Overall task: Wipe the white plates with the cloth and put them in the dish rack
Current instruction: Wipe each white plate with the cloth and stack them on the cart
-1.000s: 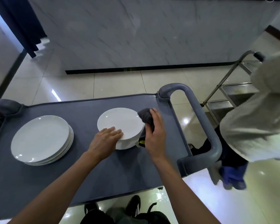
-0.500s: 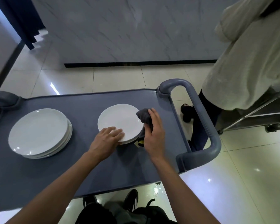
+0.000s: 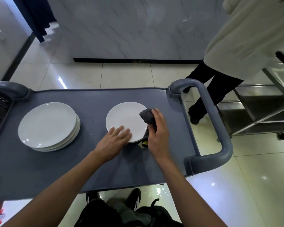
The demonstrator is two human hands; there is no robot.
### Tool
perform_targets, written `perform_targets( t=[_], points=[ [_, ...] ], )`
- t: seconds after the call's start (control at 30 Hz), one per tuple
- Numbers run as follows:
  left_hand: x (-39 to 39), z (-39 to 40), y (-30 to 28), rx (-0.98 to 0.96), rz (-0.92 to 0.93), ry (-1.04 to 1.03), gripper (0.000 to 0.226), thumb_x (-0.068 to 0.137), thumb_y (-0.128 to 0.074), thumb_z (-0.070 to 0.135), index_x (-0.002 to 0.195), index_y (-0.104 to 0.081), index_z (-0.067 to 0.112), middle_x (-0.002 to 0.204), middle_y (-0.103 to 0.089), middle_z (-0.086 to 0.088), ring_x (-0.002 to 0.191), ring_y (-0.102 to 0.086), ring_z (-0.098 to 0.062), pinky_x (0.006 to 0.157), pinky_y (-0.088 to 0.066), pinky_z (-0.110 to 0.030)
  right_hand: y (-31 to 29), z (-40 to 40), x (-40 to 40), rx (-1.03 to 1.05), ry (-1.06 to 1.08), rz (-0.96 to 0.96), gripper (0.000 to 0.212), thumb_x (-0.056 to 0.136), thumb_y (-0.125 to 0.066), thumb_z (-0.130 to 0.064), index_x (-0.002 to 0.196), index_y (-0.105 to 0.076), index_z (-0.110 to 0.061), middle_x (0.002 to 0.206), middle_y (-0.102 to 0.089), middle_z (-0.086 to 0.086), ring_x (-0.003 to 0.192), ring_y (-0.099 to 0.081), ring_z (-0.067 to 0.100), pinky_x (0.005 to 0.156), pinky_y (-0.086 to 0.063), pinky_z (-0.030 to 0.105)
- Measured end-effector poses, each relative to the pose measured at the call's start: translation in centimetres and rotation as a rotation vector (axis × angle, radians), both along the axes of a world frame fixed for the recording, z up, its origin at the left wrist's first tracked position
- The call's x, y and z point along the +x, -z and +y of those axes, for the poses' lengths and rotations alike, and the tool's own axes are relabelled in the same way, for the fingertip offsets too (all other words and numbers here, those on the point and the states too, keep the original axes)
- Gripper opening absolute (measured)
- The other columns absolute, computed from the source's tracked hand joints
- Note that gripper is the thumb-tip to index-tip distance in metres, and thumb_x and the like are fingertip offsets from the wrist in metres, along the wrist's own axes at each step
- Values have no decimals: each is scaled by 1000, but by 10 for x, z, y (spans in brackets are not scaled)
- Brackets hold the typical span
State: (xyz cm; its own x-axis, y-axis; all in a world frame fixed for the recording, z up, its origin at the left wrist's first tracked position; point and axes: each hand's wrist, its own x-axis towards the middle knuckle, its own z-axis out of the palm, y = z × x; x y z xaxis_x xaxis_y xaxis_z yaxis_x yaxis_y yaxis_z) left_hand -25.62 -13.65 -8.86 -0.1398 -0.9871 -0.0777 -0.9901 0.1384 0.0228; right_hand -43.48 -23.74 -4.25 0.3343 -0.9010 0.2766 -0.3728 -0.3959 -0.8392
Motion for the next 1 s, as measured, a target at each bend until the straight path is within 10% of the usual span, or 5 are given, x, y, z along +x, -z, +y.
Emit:
perform_targets(
  t=[0.2,0.4,1.0],
  points=[
    [0,-3,-3,-46,72,-64,36,105,-41,34,131,-58,16,145,-52,-4,140,-40,-31,113,-30,-48,1,-1,9,-39,-45,34,44,101,-54,-2,144,-52,-9,152,-46,4,140,-40,11,115,-26,12],
    [10,3,-22,-209,174,-249,20,90,-69,19,108,-72,9,108,-69,-9,105,-62,-33,91,-52,-43,-5,0,27,-54,-116,66,44,102,-52,-2,145,-50,-10,154,-44,3,142,-38,13,116,-26,14],
    [122,109,-43,-311,238,-817,29,92,-67,17,121,-70,13,122,-68,-6,114,-59,-32,87,-51,-48,-11,56,164,-24,-423,25,48,97,-55,6,143,-51,-7,153,-45,8,139,-40,13,115,-24,12]
  ],
)
